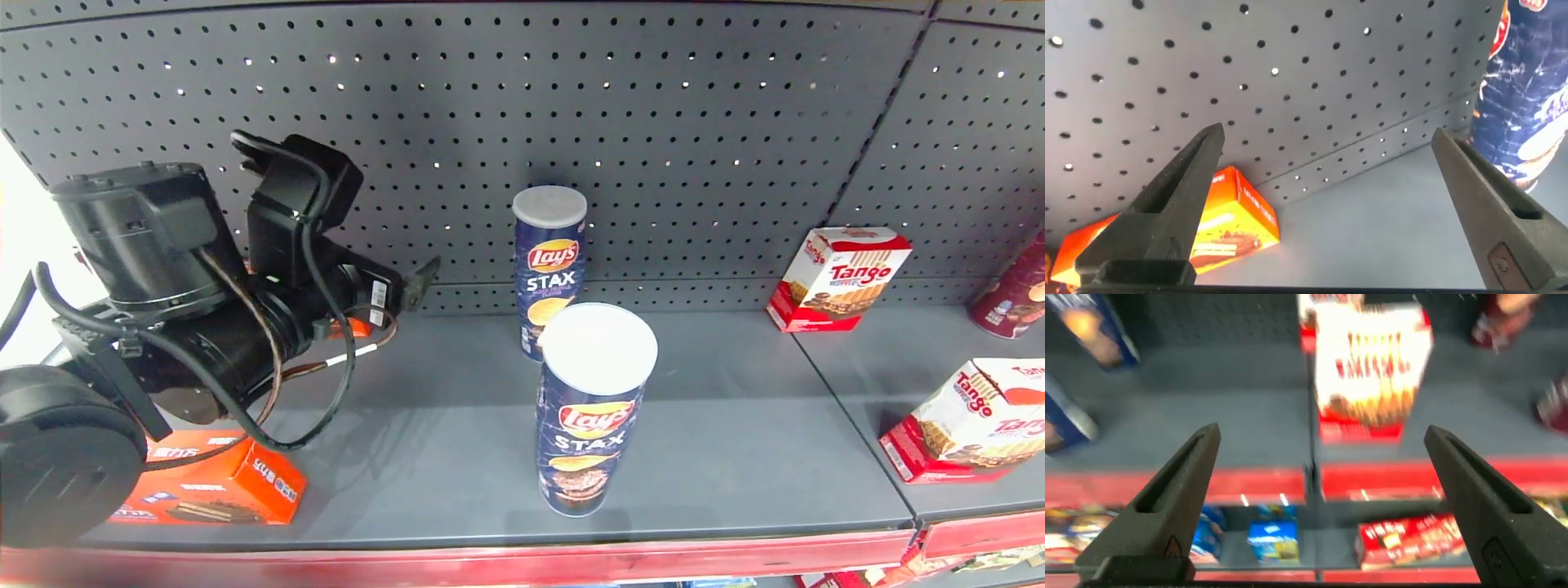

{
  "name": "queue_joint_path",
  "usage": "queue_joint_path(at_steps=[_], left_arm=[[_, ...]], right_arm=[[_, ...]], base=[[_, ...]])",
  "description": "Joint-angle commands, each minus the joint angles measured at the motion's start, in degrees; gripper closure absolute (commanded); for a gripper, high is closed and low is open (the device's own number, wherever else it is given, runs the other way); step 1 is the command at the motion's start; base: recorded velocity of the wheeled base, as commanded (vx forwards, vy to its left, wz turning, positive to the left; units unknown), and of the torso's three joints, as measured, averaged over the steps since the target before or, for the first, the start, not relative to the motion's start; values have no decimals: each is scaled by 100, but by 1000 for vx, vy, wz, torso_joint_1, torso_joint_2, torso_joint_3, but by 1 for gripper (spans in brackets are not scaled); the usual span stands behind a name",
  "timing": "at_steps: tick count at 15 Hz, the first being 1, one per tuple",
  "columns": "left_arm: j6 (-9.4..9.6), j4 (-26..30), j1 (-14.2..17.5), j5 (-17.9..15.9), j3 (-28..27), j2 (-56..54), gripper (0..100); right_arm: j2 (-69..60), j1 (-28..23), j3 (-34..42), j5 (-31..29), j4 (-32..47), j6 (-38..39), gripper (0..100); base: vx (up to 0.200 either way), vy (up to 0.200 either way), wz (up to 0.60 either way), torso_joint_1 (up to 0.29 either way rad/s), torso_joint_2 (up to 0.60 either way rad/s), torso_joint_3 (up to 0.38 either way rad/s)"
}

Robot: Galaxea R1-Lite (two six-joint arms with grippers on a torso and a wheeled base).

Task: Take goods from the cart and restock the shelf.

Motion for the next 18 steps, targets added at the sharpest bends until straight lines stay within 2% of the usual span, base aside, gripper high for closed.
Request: queue_joint_path(at_steps=[1,4,9,11,13,18], left_arm=[[-1,-29,-2,0,145,-68,0],[-1,-231,7,-18,294,-68,0],[43,-592,-2,-27,382,11,0],[113,-671,-20,-27,364,82,0],[113,-680,-2,-27,364,82,0],[113,-671,7,-27,233,205,0]], right_arm=[[2985,477,-1666,413,-180,-490,0],[4294,1119,-1798,421,-909,-1079,0],[5323,2103,-2184,193,-1076,-1343,0],[5727,2789,-2088,-53,-1313,-1387,0],[5973,3149,-2132,-80,-1313,-1387,0],[6509,3597,-2360,-88,-1489,-1396,0]], base=[[0,0,0,0,0,0],[0,0,0,0,0,0],[0,0,0,0,0,0],[0,0,0,0,0,0],[0,0,0,0,0,0],[0,0,0,0,0,0]])
